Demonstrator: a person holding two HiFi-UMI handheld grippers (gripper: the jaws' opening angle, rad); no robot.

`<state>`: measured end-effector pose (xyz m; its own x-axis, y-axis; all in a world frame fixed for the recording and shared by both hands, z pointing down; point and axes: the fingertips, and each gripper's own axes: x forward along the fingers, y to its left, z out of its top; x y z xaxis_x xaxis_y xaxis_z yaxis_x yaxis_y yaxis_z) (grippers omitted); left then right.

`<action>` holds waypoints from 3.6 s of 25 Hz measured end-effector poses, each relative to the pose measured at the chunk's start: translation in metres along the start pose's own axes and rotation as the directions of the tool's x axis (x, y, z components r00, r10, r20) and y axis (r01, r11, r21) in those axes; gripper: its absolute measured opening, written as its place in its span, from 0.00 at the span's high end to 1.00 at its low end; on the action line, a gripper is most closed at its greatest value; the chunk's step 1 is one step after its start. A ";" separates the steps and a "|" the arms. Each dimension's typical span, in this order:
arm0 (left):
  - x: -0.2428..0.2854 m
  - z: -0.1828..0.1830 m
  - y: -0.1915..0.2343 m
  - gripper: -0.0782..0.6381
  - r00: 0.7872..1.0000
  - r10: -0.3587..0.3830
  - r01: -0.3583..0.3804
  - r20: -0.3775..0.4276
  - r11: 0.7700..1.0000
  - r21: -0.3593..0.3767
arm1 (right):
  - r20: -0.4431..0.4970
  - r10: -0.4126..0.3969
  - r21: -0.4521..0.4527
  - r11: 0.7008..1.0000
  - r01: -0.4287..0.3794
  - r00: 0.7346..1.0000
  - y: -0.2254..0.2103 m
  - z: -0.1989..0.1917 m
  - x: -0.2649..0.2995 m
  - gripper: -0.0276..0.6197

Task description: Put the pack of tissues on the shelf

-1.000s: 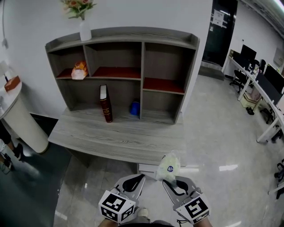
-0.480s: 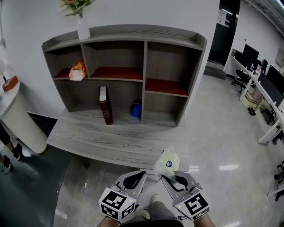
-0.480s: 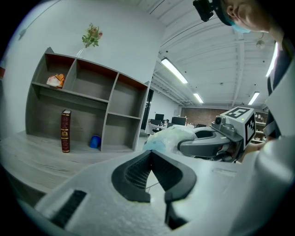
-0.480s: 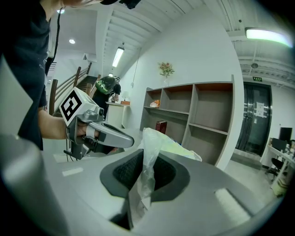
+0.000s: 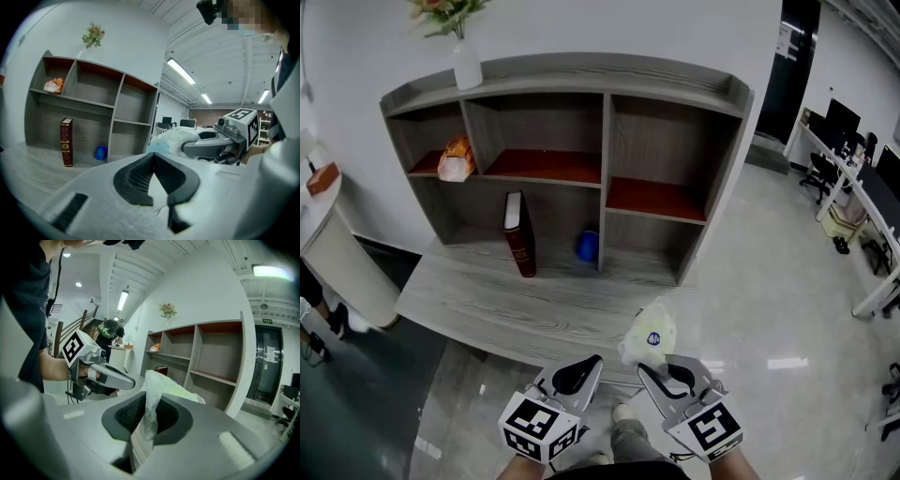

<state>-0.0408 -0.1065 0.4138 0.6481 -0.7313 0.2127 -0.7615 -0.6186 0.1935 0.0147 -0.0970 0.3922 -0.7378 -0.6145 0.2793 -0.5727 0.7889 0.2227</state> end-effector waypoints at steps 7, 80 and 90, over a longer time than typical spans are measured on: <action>0.049 0.024 0.010 0.91 1.000 -0.007 0.007 -0.002 1.000 0.030 | 0.016 0.007 -0.035 0.999 -0.007 1.000 -0.052 0.011 0.013 0.89; 0.123 0.117 0.139 0.90 0.958 0.273 -0.277 0.090 0.960 0.033 | -0.003 0.070 -0.360 0.931 -0.066 0.998 -0.241 0.083 0.183 0.89; 0.132 0.118 0.145 0.89 0.957 0.277 -0.281 0.088 0.959 0.033 | -0.061 0.051 -0.336 0.939 -0.068 0.997 -0.259 0.067 0.202 0.89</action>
<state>-0.0668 -0.3269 0.3571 0.4082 -0.8963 0.1729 -0.9127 -0.3974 0.0946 -0.0102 -0.4253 0.3282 -0.7429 -0.5728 0.3465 -0.3675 0.7816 0.5041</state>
